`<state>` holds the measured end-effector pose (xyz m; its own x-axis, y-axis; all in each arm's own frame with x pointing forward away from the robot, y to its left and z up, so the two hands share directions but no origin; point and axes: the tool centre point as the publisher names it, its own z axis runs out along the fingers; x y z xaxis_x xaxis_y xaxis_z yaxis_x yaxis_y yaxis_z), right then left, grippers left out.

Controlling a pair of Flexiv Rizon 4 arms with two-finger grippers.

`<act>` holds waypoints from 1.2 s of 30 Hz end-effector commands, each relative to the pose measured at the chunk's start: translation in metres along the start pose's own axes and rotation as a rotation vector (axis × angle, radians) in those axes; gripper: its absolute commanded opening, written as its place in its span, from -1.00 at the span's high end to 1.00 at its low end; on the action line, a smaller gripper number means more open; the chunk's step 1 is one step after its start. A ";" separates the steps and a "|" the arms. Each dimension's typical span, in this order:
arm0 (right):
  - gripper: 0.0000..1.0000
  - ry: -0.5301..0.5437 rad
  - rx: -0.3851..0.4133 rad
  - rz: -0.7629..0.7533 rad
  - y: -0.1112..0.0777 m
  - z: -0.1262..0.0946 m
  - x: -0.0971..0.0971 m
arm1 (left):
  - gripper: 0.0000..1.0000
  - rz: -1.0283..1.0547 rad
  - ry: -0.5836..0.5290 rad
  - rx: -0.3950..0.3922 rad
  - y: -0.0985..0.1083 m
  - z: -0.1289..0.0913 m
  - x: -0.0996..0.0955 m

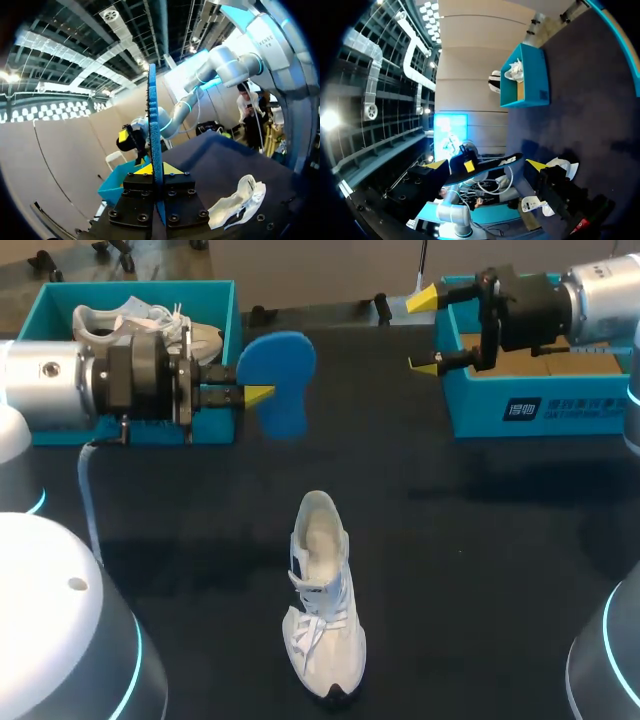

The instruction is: Take the shoe out of the shoebox, open the shoe tongue, remove and reinsert the insole, then place the shoe into the shoebox

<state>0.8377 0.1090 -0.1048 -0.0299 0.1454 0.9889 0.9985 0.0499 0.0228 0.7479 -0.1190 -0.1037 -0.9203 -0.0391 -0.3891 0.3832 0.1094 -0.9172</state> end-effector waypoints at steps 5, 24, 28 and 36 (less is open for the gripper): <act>-1.00 -0.002 -0.001 0.001 0.000 0.001 0.000 | 1.00 -0.516 0.036 -0.033 -0.001 0.005 0.004; -1.00 -0.002 -0.001 0.001 0.000 0.001 0.000 | 1.00 -1.531 0.250 0.103 0.017 0.015 0.022; -1.00 -0.002 -0.001 0.001 0.000 0.001 0.000 | 1.00 -1.622 0.263 0.096 0.019 0.017 0.023; -1.00 -0.002 -0.001 0.001 0.000 0.001 0.000 | 1.00 -1.803 0.289 0.118 0.037 0.020 0.025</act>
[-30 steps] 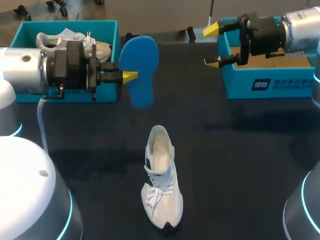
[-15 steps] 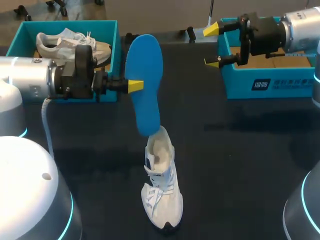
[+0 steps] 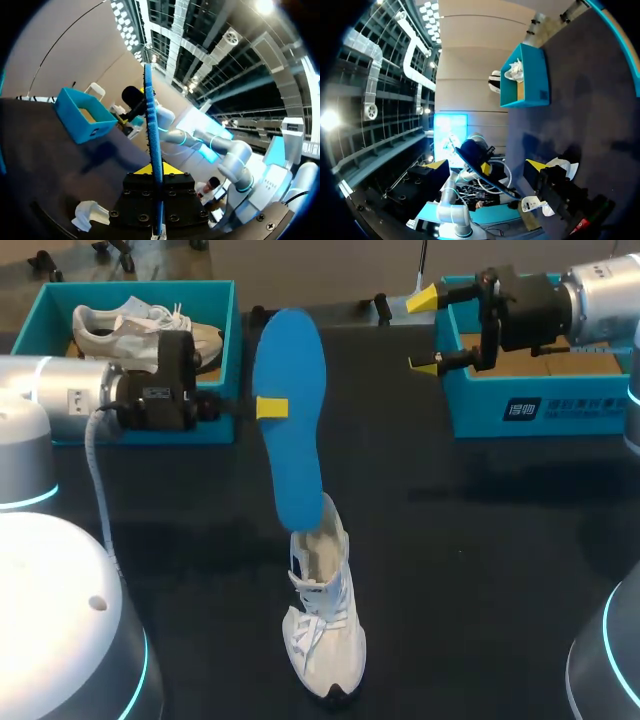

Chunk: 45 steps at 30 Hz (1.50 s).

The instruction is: Take the shoe out of the shoebox, open the shoe tongue, remove and reinsert the insole, then place the shoe into the shoebox

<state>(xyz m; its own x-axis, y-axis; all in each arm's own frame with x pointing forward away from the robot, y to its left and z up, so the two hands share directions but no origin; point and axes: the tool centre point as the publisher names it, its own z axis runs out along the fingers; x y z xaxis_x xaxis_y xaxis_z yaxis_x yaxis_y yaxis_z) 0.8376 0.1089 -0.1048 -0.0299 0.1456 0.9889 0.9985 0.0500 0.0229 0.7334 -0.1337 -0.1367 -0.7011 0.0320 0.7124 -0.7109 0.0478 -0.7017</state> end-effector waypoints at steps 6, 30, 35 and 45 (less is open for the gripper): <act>-1.00 -0.002 -0.001 0.001 0.000 0.001 0.000 | 1.00 -0.673 0.135 0.045 0.014 0.002 -0.022; -1.00 -0.167 0.020 -0.028 0.000 0.003 0.005 | 1.00 -0.736 0.037 0.109 0.036 0.016 -0.060; -1.00 -0.322 0.024 -0.061 -0.001 0.005 0.017 | 1.00 -0.738 0.024 0.111 0.038 0.020 -0.068; -1.00 -0.620 -0.003 -0.139 -0.012 0.015 0.044 | 1.00 -0.816 0.011 0.126 0.038 0.026 -0.083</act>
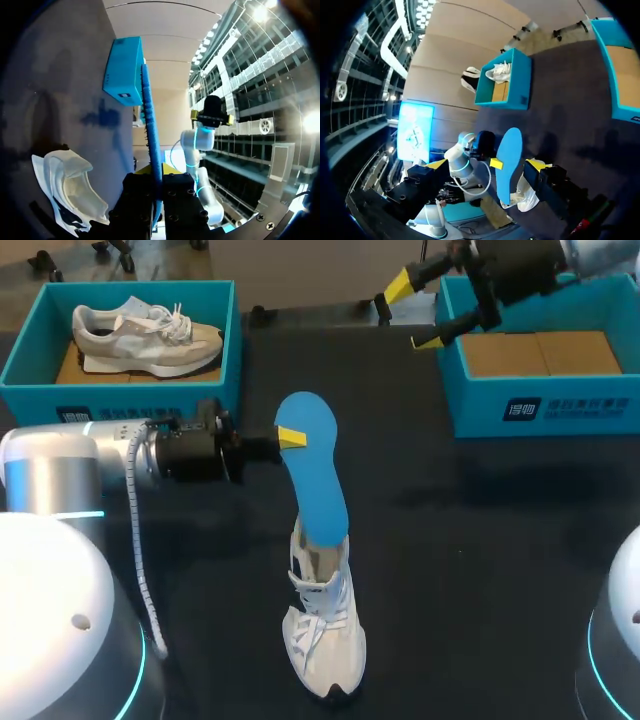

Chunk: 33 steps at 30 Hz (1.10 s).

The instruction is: Take the shoe out of the shoebox, open the shoe tongue, remove and reinsert the insole, then place the shoe into the shoebox

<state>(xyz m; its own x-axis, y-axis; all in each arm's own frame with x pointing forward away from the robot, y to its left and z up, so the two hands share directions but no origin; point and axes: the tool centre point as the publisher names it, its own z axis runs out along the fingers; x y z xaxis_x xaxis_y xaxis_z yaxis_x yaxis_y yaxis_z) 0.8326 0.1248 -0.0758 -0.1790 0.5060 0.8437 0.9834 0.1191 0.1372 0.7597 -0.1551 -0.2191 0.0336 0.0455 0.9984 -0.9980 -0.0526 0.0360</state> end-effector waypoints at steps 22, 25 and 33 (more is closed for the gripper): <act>-1.00 -0.694 0.044 0.051 -0.032 0.031 0.035 | 1.00 -0.026 -0.007 0.008 -0.006 0.011 -0.003; -1.00 -0.745 0.058 0.041 -0.032 0.040 0.036 | 1.00 -0.026 -0.007 0.008 -0.006 0.011 -0.003; -1.00 -0.887 0.057 0.068 -0.033 0.066 0.037 | 1.00 -0.026 -0.007 0.008 -0.006 0.011 -0.003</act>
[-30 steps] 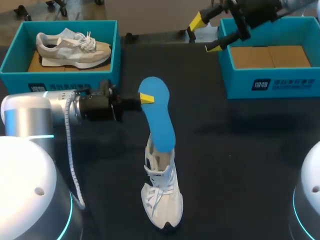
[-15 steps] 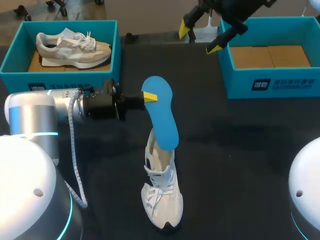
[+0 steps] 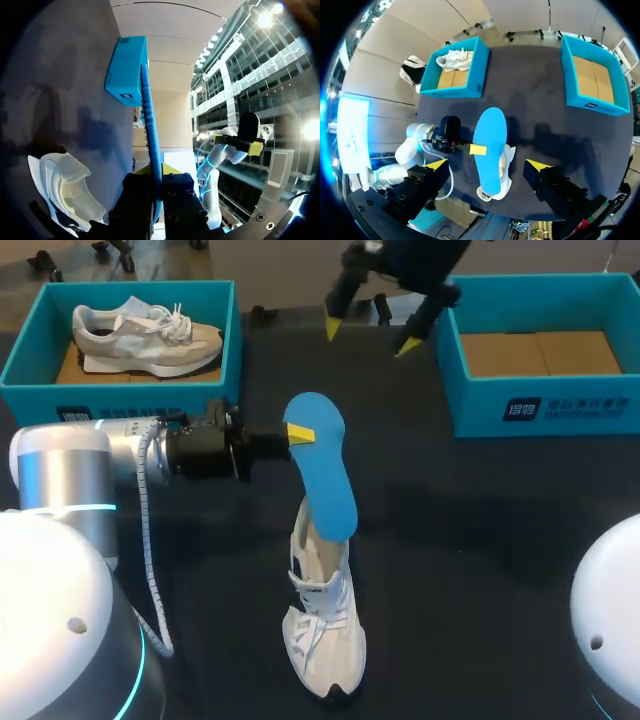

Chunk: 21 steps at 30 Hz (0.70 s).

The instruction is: Take the shoe out of the shoebox, open the shoe tongue, remove and reinsert the insole, then place the shoe into the shoebox

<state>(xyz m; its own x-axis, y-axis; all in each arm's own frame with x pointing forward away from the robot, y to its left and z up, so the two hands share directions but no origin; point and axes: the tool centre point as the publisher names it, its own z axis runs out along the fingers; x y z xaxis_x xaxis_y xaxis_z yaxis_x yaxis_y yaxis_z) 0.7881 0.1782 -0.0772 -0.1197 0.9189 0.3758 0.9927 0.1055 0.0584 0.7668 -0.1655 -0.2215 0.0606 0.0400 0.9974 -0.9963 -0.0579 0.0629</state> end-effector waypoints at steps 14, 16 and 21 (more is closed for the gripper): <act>-1.00 -0.436 0.008 0.044 -0.003 0.031 0.047 | 1.00 0.000 0.000 0.002 0.001 0.001 0.000; -1.00 -0.468 0.015 0.060 -0.003 0.035 0.050 | 1.00 0.000 0.000 0.002 0.001 0.001 0.000; -1.00 -0.406 0.003 0.054 -0.005 0.039 0.057 | 1.00 0.000 0.000 0.002 0.001 0.001 0.000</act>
<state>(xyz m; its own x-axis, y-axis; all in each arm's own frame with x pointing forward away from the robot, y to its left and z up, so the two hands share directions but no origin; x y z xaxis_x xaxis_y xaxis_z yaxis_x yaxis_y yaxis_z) 0.7769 0.2380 -0.0922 -0.0581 0.9939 0.0942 0.9976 0.0543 0.0424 0.7670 -0.1659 -0.2217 0.0606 0.0401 0.9974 -0.9964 -0.0576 0.0628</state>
